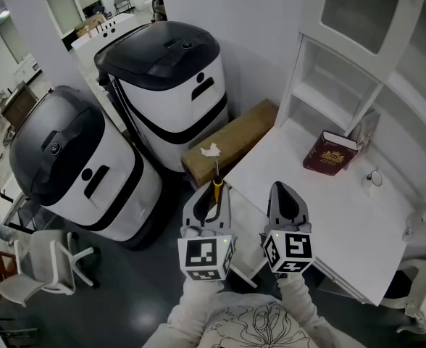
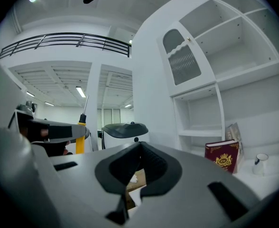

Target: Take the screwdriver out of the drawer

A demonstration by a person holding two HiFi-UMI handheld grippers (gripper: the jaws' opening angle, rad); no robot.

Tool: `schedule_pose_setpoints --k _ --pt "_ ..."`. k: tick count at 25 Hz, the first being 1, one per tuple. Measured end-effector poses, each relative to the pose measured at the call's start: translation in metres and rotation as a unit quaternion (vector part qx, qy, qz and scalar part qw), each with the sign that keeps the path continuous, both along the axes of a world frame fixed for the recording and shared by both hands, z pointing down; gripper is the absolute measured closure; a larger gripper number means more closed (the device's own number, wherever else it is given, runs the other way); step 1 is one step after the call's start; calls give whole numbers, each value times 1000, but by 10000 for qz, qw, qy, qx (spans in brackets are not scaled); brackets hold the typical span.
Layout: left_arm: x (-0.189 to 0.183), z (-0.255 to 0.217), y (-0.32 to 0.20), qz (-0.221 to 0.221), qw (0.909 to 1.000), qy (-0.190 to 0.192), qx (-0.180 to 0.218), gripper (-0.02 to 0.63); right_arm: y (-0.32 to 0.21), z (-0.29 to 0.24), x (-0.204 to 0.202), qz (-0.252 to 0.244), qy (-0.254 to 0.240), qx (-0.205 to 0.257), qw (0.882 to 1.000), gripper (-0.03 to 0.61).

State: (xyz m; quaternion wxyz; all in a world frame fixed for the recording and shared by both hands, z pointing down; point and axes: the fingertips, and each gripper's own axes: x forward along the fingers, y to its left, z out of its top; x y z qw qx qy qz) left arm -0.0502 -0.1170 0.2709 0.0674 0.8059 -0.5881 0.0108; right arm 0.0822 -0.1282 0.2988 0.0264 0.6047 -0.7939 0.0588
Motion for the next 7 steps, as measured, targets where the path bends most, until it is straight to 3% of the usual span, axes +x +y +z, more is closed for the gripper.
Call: schedule_pose_setpoints --k 7 --pt "-2 4 -5 -35 10000 41 -16 547 -6 4 0 24 9 -27 10000 575"
